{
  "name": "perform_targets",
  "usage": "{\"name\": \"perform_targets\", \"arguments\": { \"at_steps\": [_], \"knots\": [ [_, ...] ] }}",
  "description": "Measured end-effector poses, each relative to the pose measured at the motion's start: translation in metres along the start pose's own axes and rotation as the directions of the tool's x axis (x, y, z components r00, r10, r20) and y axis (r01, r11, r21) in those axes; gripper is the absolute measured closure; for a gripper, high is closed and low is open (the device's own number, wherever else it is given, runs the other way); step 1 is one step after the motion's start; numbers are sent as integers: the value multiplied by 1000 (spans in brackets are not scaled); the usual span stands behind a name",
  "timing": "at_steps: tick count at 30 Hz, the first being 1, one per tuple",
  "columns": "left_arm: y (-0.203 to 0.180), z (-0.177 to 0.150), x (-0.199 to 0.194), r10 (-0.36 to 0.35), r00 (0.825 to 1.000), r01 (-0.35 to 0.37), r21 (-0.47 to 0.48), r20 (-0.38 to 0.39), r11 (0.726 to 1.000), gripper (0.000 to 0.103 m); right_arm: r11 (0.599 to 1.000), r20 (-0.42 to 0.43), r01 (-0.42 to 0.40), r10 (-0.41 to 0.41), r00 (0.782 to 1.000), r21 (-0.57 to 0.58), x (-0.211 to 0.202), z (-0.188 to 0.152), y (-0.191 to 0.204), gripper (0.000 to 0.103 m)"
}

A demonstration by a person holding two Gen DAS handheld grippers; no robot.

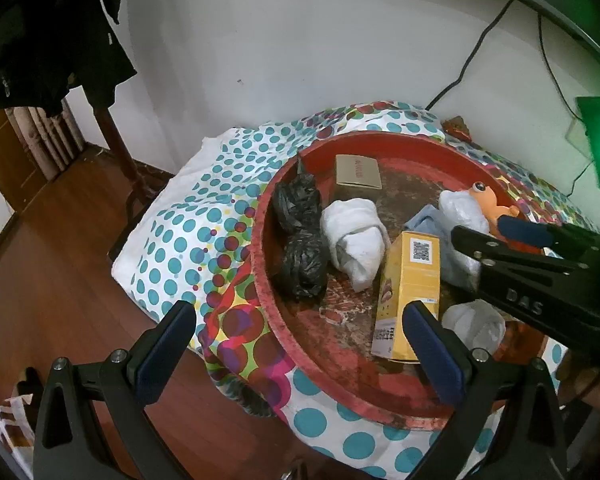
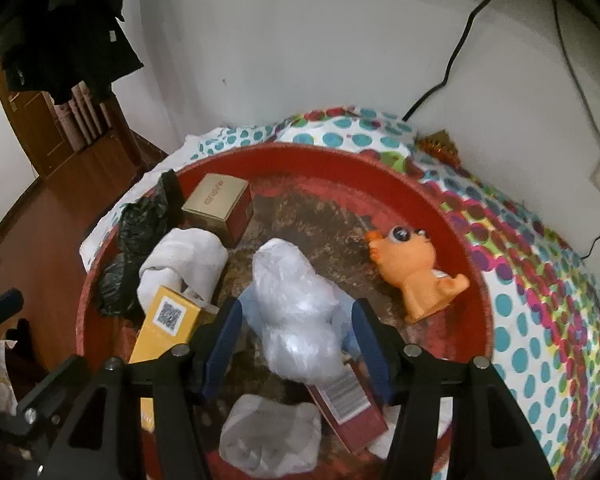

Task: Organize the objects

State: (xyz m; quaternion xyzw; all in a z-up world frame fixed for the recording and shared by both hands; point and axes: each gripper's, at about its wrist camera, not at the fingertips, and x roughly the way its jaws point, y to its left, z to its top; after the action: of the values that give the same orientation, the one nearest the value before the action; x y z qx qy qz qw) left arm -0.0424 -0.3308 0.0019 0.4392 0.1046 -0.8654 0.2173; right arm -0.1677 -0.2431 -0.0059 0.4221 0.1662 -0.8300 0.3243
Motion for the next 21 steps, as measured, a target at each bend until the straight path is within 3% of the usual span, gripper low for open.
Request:
{"name": "perform_targets", "arguments": {
  "at_steps": [4,8,21],
  "knots": [
    [-4,-1,0,-8,1000,8,2,-1,1000,0,1000,20,3,-3,1000,22,-21,-9,-6,44],
    [-7,-2,-1,-7,1000,7,3,0,1000,0,999,13,26,-27,1000,44,-42,-24,-12,32],
    [-25,-5,-7,-20,1000,20,56,3,998,0,999,-40,28,-26,999,45,-64,-69,-17,28]
  ]
}}
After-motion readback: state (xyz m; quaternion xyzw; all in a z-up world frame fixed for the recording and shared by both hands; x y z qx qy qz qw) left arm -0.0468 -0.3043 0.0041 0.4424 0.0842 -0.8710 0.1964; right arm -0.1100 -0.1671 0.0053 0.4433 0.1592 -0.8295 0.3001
